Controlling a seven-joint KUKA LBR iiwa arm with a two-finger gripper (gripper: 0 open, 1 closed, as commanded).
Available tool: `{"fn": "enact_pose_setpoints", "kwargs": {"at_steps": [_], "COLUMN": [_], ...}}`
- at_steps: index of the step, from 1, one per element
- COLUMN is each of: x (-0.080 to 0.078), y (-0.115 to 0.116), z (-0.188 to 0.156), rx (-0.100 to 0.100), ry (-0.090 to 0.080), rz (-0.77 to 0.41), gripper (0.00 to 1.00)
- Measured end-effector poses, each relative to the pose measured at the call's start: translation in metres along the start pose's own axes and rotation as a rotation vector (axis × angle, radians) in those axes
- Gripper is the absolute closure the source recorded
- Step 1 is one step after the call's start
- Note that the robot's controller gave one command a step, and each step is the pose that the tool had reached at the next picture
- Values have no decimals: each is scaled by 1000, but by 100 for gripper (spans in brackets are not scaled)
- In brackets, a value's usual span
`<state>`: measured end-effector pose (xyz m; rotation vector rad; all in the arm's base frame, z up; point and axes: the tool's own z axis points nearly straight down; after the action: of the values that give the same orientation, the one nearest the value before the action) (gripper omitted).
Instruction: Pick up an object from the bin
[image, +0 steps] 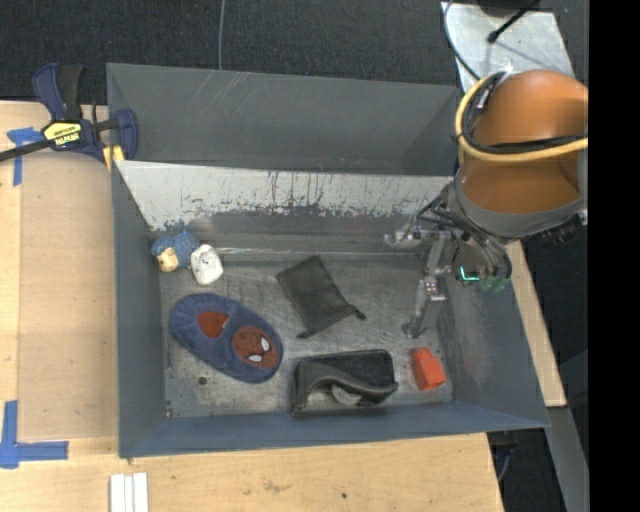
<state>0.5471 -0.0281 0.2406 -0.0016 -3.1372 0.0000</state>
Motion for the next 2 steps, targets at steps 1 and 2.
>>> {"fn": "enact_pose_setpoints", "kwargs": {"at_steps": [1,2], "x": [57,62], "y": [58,66], "z": [167,140], "rx": [1,-1], "ry": [-12,-9], "rz": [-1,129], "gripper": [0,0]}}
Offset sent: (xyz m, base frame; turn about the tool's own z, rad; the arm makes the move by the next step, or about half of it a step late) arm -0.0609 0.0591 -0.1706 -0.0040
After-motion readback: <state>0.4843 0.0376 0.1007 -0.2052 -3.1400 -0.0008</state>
